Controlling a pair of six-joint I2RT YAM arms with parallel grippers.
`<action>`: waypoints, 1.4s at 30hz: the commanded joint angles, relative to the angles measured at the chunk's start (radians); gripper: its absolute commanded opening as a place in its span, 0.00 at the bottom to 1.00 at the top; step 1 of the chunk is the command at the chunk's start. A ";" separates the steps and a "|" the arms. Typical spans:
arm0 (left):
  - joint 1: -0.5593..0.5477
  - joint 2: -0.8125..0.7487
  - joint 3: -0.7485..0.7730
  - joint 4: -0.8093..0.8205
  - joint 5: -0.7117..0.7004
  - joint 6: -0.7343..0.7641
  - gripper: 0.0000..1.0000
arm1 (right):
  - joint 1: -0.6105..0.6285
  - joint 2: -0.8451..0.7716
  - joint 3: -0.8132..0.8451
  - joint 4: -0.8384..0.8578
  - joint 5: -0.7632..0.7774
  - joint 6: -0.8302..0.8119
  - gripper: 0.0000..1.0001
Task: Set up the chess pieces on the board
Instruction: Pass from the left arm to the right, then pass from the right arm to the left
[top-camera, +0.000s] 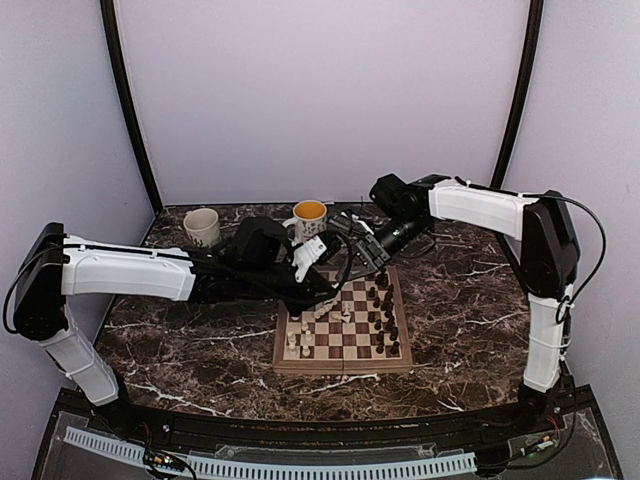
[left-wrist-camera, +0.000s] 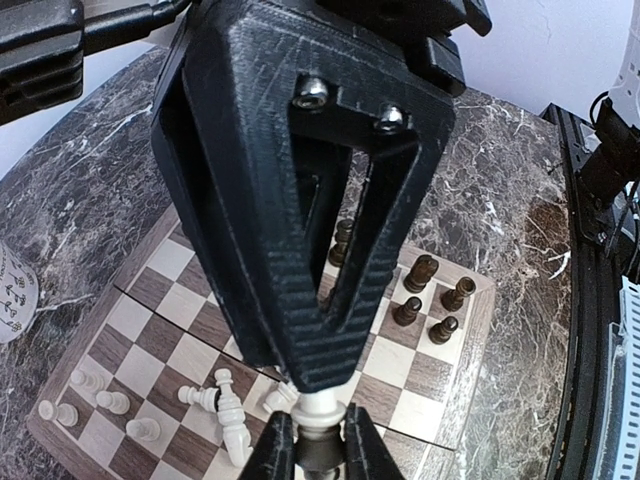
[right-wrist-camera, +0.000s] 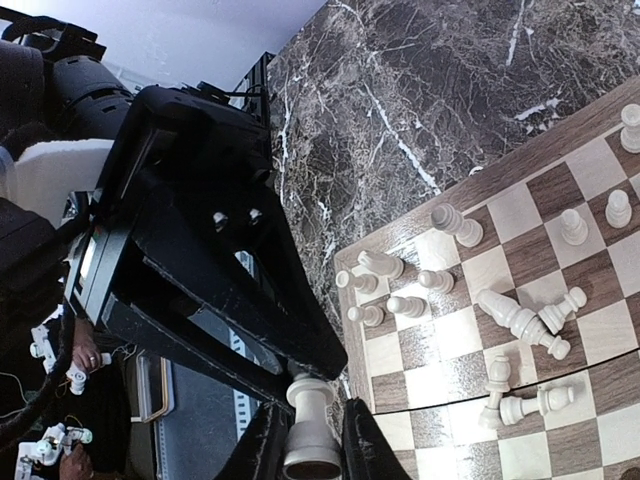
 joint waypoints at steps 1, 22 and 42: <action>-0.002 -0.042 -0.012 0.050 -0.018 -0.011 0.07 | 0.015 0.018 -0.008 0.013 -0.005 0.014 0.22; -0.002 -0.145 -0.328 0.665 -0.095 -0.022 0.46 | -0.030 -0.006 -0.008 0.036 -0.297 0.021 0.10; -0.002 -0.075 -0.311 0.850 0.008 0.030 0.45 | -0.044 -0.028 -0.055 0.131 -0.409 0.110 0.11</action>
